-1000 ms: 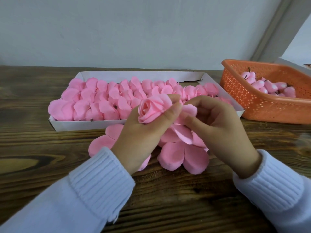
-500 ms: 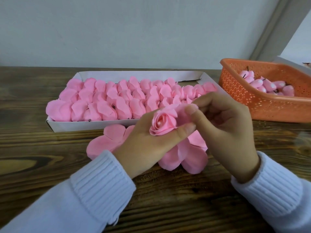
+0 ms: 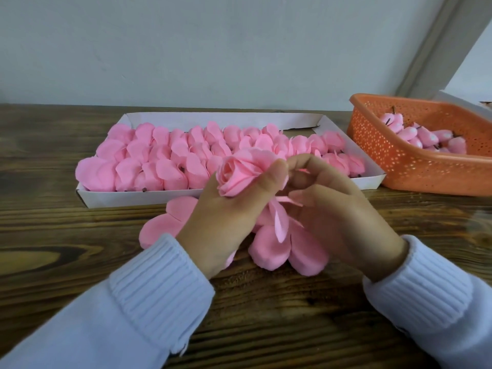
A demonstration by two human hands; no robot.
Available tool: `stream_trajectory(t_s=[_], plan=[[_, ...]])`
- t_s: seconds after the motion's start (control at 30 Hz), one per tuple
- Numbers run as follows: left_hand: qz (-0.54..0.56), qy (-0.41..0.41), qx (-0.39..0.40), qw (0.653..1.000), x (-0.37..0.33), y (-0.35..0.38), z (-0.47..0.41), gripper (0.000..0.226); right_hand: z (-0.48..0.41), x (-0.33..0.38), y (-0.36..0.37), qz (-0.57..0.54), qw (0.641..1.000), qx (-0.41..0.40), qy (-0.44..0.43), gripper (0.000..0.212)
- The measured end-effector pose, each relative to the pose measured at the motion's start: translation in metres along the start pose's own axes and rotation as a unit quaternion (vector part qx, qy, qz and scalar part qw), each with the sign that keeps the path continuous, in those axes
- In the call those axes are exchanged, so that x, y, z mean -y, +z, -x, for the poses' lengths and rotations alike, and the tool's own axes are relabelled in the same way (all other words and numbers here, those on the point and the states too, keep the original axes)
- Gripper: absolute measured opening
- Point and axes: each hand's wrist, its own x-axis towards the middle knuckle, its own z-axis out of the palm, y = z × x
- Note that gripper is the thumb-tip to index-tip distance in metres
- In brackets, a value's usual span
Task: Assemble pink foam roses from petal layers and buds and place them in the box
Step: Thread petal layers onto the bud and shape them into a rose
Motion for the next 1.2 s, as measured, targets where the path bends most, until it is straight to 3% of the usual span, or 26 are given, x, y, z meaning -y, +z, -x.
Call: stream_trajectory(t_s=[0.13,0.27,0.37,0.5,0.6,0.7,0.97,1.1,1.2], plan=[[-0.015,-0.009,0.031,0.999,0.010,-0.008,-0.004,0.025,0.005,-0.003,0.007,-0.064,0.994,0.089,0.016,0.043],[-0.024,-0.012,0.038,0.999,0.013,-0.007,-0.003,0.034,0.006,-0.006,0.015,-0.082,0.995,0.063,-0.002,0.061],[-0.037,0.003,0.057,0.998,0.014,-0.007,-0.003,0.028,0.005,-0.005,0.016,-0.132,0.988,0.077,0.002,0.077],[-0.021,-0.003,0.119,0.993,0.010,-0.007,-0.002,0.017,0.004,0.000,0.013,-0.131,0.987,0.087,0.031,0.061],[-0.008,-0.008,0.164,0.986,0.005,-0.009,-0.002,0.014,0.006,0.004,0.013,-0.158,0.973,0.155,0.061,0.046],[-0.015,-0.020,0.177,0.984,0.003,-0.012,-0.002,0.014,0.007,0.006,0.012,-0.169,0.967,0.169,0.092,0.043],[-0.066,-0.001,0.082,0.994,0.007,-0.011,-0.001,0.024,0.002,0.004,-0.001,-0.120,0.972,0.108,0.168,0.054],[-0.059,0.028,0.005,0.998,0.008,-0.011,-0.003,0.025,-0.001,0.007,-0.006,-0.079,0.980,0.040,0.176,0.020],[-0.065,0.044,-0.029,0.997,0.010,-0.012,-0.004,0.027,0.000,0.007,-0.006,-0.014,0.994,-0.004,0.109,0.020]])
